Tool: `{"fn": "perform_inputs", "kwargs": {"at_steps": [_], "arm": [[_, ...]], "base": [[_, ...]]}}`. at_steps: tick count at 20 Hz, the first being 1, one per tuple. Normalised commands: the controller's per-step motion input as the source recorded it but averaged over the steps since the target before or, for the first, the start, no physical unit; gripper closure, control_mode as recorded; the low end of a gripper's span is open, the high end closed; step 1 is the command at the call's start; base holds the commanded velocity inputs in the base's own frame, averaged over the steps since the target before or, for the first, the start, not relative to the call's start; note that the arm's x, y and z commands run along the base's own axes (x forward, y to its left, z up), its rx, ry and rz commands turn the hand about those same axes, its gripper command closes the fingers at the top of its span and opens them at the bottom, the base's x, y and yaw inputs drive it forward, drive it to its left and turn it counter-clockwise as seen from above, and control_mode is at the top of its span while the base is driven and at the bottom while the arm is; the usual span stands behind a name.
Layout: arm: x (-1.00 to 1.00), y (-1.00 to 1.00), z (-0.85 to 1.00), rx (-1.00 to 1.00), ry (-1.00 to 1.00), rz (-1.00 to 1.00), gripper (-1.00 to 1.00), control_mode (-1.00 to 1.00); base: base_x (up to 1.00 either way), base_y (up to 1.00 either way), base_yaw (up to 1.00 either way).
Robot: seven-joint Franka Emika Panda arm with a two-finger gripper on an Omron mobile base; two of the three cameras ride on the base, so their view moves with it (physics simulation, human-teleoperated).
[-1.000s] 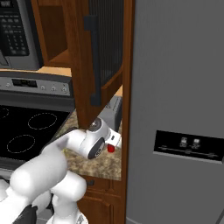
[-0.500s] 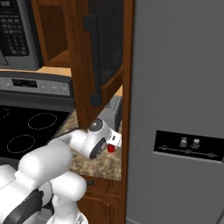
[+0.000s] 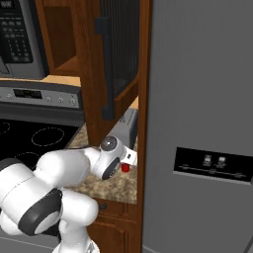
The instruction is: Put the shaker and condiment bottle from the counter next to their counterparts in the cabinet.
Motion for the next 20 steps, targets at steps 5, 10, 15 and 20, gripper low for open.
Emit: {"fn": "perform_inputs", "kwargs": {"at_steps": [5, 10, 15, 20], "arm": [[0.04, 0.24, -0.48, -0.05, -0.08, 0.01, -1.00, -1.00], [0.02, 0.15, -0.37, -0.01, 0.01, 0.00, 1.00, -1.00], [0.04, 0.00, -0.10, 0.00, 0.04, 0.00, 1.00, -1.00], [-0.01, 0.06, 0.15, 0.00, -0.01, 0.00, 1.00, -1.00]], "base": [[0.00, 0.00, 0.00], [0.00, 0.00, 0.00], [0.00, 0.00, 0.00], [0.00, 0.00, 0.00]]}}
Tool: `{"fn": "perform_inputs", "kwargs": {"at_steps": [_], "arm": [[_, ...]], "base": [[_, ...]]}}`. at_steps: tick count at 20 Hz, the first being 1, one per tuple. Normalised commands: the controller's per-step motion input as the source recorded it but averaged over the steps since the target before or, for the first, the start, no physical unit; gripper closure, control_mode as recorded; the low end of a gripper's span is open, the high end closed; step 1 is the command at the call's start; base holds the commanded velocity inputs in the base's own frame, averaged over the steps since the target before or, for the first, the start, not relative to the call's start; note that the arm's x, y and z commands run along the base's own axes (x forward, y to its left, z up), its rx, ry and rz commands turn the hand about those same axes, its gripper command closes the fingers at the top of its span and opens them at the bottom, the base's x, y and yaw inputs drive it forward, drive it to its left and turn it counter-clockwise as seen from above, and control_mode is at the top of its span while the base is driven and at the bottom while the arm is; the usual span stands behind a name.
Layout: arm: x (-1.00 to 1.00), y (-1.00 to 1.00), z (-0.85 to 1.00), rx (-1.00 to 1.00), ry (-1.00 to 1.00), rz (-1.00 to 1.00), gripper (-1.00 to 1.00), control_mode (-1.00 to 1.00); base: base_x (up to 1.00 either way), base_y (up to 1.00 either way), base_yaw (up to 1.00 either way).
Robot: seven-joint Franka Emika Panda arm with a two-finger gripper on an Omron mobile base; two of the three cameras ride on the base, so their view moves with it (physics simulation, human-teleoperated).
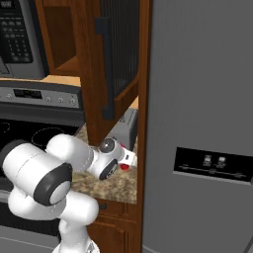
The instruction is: Put the shaker and condiment bottle from the counter next to their counterparts in the cabinet.
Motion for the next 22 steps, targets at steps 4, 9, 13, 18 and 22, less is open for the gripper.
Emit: {"fn": "perform_inputs", "kwargs": {"at_steps": [4, 9, 13, 18, 22], "arm": [[-0.13, 0.35, 0.38, -0.02, -0.02, 0.00, 1.00, -1.00], [-0.39, 0.43, 0.31, 0.00, 0.00, 0.00, 1.00, -1.00], [-0.36, 0.42, 0.16, 0.00, 0.00, 0.01, 1.00, -1.00], [-0.28, 0.42, 0.23, 0.00, 0.00, 0.01, 1.00, -1.00], [-0.42, 0.46, 0.21, 0.00, 0.00, 0.01, 1.00, -1.00]], "base": [[0.00, 0.00, 0.00], [0.00, 0.00, 0.00], [0.00, 0.00, 0.00], [0.00, 0.00, 0.00], [0.00, 0.00, 0.00]]}}
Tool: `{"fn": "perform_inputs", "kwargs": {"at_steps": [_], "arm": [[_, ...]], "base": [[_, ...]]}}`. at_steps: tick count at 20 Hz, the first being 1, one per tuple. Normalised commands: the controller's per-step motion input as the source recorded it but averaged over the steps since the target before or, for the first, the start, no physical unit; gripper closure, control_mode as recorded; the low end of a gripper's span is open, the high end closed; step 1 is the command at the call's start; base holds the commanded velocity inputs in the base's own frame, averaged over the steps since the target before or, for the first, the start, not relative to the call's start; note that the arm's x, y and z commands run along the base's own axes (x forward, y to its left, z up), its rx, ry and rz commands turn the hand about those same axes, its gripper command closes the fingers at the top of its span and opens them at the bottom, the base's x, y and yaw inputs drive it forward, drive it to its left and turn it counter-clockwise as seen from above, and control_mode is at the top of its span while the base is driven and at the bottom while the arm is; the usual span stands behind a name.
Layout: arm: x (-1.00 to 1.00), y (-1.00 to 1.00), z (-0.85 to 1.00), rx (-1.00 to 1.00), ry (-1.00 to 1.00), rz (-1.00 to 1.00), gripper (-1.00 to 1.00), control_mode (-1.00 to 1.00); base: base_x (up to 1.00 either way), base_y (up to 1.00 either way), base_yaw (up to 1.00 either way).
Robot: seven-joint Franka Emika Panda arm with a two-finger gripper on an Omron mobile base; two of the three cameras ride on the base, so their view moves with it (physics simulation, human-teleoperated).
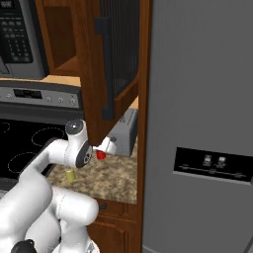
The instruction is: Put the shaker and condiment bottle from the counter next to their counterparts in the cabinet.
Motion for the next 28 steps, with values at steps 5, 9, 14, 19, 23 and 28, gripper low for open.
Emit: {"fn": "perform_inputs", "kwargs": {"at_steps": [5, 9, 14, 19, 23, 28], "arm": [[-0.49, 0.31, 0.46, 0.00, -0.02, 0.02, 1.00, -1.00], [-0.34, 0.17, 0.54, 0.00, -0.07, 0.04, 1.00, -1.00], [-0.23, 0.23, 0.45, 0.05, -0.04, 0.10, 1.00, -1.00], [-0.19, 0.49, 0.34, 0.00, -0.04, 0.16, 1.00, -1.00], [-0.11, 0.37, 0.62, 0.00, -0.14, 0.07, 1.00, -1.00], [0.00, 0.11, 0.48, 0.00, -0.10, 0.01, 1.00, -1.00]], "base": [[0.00, 0.00, 0.00], [0.00, 0.00, 0.00], [0.00, 0.00, 0.00], [0.00, 0.00, 0.00], [0.00, 0.00, 0.00], [0.00, 0.00, 0.00]]}}
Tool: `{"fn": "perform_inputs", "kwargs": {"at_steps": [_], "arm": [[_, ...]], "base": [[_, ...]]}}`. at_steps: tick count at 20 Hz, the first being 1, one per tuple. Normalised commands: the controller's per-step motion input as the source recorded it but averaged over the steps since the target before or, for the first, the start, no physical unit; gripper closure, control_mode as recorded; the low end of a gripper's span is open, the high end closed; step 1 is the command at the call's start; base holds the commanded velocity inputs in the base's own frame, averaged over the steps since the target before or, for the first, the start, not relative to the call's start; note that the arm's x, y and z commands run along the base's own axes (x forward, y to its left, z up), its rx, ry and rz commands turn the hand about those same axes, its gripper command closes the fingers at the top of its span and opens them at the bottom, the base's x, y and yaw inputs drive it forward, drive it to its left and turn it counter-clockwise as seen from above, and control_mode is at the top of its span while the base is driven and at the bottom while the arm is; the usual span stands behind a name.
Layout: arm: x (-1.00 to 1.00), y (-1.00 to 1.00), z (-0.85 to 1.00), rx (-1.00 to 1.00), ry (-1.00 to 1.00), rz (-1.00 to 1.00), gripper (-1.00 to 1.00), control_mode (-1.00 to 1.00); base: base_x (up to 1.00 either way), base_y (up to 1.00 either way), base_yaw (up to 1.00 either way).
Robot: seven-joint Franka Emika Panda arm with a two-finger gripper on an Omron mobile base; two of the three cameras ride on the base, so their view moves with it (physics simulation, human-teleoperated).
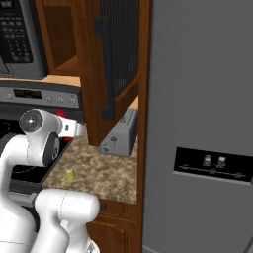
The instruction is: Put the shaker and condiment bottle from the counter next to their counterparts in the cabinet.
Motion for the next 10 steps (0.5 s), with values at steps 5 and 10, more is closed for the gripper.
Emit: {"fn": "perform_inputs", "kwargs": {"at_steps": [5, 10], "arm": [[0.00, 0.01, 0.48, 0.03, -0.02, 0.00, 1.00, -1.00], [0.00, 0.00, 0.51, 0.04, -0.04, 0.00, 1.00, -1.00]], "base": [[0.00, 0.00, 0.00], [0.00, 0.00, 0.00]]}}
